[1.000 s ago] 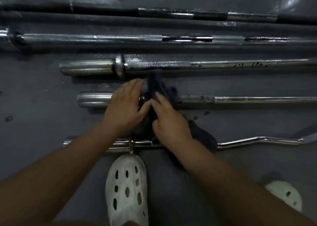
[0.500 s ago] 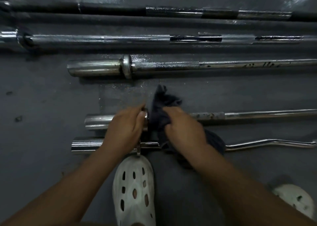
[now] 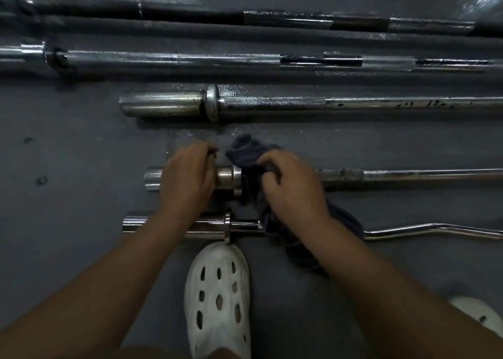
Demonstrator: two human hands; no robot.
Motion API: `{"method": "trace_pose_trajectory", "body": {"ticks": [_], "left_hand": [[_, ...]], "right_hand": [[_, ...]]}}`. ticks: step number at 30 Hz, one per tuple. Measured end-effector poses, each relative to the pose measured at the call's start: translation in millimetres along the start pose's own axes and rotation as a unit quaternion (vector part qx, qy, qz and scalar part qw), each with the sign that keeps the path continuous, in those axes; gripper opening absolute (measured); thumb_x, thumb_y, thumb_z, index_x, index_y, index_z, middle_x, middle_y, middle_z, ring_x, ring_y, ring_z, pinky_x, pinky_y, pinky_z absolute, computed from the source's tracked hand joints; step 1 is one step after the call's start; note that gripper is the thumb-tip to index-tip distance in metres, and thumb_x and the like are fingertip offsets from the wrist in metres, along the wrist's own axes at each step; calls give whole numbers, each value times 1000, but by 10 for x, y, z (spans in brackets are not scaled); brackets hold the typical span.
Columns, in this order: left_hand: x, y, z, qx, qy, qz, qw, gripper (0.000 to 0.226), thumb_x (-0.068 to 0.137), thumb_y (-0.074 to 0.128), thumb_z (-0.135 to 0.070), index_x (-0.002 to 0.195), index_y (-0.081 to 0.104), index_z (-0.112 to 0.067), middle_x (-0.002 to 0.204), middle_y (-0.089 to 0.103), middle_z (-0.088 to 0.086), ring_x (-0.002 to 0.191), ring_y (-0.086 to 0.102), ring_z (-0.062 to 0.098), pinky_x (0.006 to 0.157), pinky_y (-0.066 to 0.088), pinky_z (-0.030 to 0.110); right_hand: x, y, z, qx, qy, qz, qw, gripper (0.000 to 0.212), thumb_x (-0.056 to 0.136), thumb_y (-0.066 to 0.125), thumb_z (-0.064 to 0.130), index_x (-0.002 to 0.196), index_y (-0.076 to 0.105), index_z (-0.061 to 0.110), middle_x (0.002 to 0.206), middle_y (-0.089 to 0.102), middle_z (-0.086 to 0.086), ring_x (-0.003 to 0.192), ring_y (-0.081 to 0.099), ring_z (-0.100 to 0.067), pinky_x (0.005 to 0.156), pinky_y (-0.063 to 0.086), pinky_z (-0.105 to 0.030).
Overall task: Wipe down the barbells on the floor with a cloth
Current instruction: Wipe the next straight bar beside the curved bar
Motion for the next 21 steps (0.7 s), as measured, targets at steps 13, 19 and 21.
{"method": "trace_pose_trajectory", "body": {"ticks": [13, 19, 21], "left_hand": [[-219, 124, -56, 54, 42, 29, 997, 52, 88, 43, -23, 137, 51, -7, 141, 51, 10, 134, 41, 30, 116, 22, 45], [120, 11, -51, 72, 70, 87, 991, 69, 74, 37, -30, 137, 53, -8, 137, 55, 11, 126, 48, 31, 113, 27, 45], [-118, 34, -122, 62, 43, 58, 995, 61, 71, 45, -24, 129, 57, -10, 128, 58, 9, 118, 49, 31, 108, 32, 45]], "right_hand": [[-76, 111, 137, 130, 68, 47, 988, 73, 88, 53, 13, 153, 27, 33, 142, 53, 11, 121, 56, -15, 102, 45, -33], [-250, 196, 58, 51, 74, 95, 991, 58, 90, 50, 20, 145, 37, 31, 132, 60, 6, 118, 58, -21, 98, 49, -41], [-171, 46, -15, 52, 67, 26, 996, 60, 89, 50, 16, 146, 38, 30, 138, 57, 4, 121, 55, -18, 101, 47, -38]]}}
Point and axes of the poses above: each hand's wrist, its own x-axis towards the middle knuckle, its own y-axis out of the palm, z = x × y, the point moved 4 cm from there along x, towards the middle knuckle
